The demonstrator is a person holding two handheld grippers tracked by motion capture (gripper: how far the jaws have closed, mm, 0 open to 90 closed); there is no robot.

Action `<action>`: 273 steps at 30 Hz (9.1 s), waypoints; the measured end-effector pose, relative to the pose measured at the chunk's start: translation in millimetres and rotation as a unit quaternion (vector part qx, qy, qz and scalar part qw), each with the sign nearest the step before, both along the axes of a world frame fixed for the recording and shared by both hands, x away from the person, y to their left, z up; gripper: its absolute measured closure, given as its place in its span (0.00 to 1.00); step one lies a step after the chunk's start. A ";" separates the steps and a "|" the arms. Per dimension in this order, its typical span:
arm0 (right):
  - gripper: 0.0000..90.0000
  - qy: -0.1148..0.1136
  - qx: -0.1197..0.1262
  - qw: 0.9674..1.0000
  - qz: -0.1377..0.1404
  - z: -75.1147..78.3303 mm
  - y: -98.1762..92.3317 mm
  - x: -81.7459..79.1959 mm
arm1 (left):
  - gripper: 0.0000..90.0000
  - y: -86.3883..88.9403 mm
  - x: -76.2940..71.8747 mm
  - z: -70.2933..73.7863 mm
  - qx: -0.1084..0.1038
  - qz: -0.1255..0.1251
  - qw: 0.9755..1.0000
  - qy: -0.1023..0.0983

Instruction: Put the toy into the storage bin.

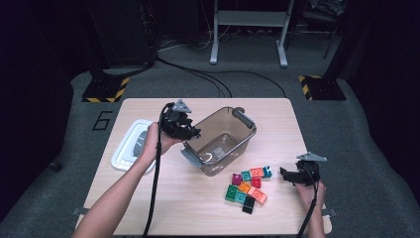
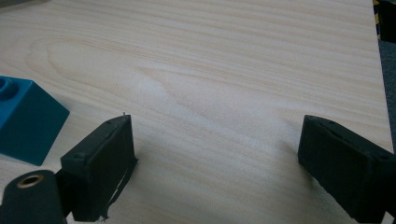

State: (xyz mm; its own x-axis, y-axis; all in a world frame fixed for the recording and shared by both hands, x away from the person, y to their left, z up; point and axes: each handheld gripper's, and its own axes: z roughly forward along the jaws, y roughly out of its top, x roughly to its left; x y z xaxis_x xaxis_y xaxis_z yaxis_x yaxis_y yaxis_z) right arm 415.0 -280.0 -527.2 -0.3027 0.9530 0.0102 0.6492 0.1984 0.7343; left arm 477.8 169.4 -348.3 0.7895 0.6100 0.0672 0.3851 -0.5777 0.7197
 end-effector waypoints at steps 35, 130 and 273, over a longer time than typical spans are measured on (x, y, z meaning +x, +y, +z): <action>0.11 -0.001 -0.001 1.000 0.002 -0.1 -0.4 0.1 | 0.50 -23.0 11.0 -33.0 0.088 0.009 0.996 0.011; 0.50 0.029 0.053 0.997 0.057 34.7 62.9 -12.8 | 0.00 123.0 -123.0 -182.9 -0.018 0.167 0.986 0.022; 0.65 0.014 -0.026 0.987 0.159 151.3 156.4 94.6 | 0.01 121.9 -123.6 -183.3 -0.020 0.165 0.986 0.021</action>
